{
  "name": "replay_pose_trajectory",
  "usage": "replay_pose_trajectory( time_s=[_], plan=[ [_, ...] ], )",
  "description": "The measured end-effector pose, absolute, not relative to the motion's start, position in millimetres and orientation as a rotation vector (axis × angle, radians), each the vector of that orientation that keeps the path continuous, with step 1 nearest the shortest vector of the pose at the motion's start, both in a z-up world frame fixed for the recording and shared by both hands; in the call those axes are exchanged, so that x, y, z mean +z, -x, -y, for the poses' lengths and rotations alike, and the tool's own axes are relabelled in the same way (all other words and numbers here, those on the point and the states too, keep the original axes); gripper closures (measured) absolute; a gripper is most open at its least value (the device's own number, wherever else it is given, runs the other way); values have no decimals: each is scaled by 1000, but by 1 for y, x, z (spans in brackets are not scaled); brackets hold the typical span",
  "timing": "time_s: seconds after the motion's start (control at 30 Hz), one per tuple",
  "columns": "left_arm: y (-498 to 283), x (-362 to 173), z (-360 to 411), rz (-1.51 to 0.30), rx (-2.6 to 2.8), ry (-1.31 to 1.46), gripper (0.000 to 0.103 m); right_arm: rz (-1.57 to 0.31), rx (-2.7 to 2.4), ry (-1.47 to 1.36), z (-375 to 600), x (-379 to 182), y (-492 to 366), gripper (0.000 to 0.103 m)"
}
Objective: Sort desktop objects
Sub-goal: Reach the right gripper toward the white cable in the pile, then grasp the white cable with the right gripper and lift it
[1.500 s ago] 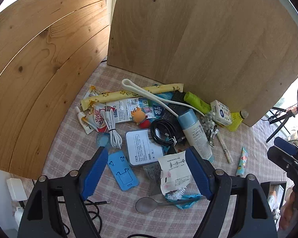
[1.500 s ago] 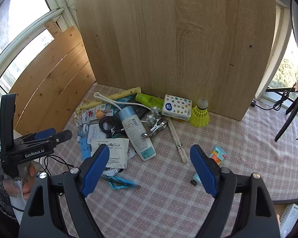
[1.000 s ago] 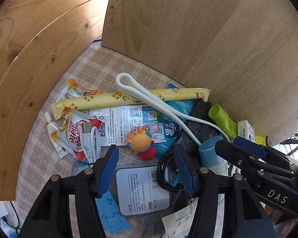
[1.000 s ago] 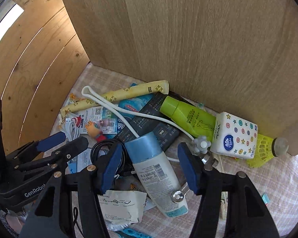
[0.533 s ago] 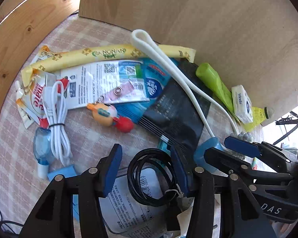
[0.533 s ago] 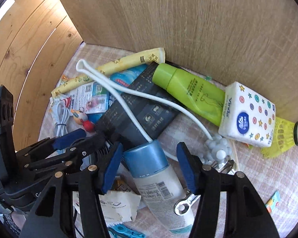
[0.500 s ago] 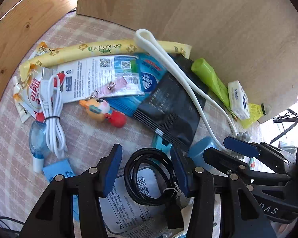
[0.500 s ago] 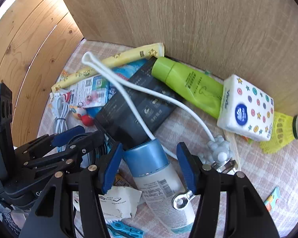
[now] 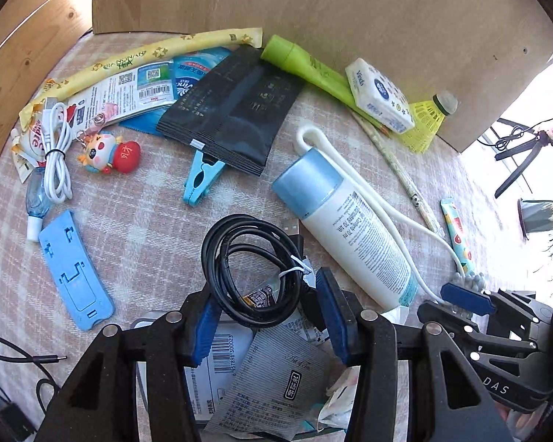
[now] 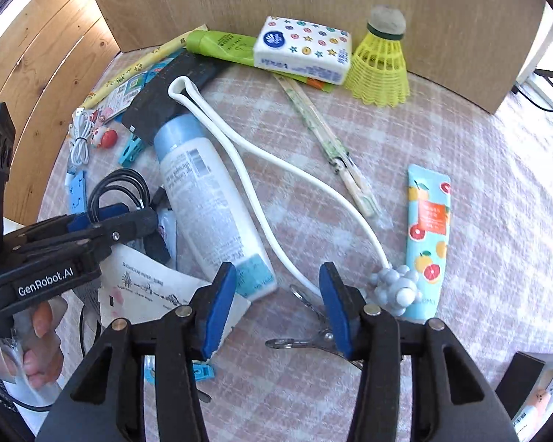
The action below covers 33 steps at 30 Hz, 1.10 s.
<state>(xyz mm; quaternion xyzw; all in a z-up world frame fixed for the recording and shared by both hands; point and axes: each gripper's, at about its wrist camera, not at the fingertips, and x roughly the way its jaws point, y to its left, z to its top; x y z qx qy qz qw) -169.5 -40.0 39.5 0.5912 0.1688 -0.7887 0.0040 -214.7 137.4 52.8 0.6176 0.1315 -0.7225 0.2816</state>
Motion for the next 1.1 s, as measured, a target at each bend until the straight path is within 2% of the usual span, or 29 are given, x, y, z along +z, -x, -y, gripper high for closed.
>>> replay_pose_trajectory(
  time_s=[0.17,0.33,0.43,0.6,0.7,0.83,1.1],
  plan=[
    [156,67,64,-511,-2503,-1730,56,-259,-1897,-1758,-177,53,203,61],
    [145,92,76,-492,-2560,-1638,56,134,-1784,-1770,-224,73,199,61],
    [146,100,60,-459,-2603,-1654,56,210,-1836,-1686,-243,100,194,61],
    [139,92,9,-483,-2668,-1793,56,35,-1971,-1656,-255,110,206,61],
    [142,76,-27,-481,-2667,-1895,56,13,-1987,-1686,-245,88,221,62],
    [153,52,-58,-550,-2611,-2013,64,-22,-1967,-1727,-250,75,236,69],
    [170,22,-79,-627,-2493,-2067,69,-78,-1930,-1757,-240,56,246,76]
  ],
)
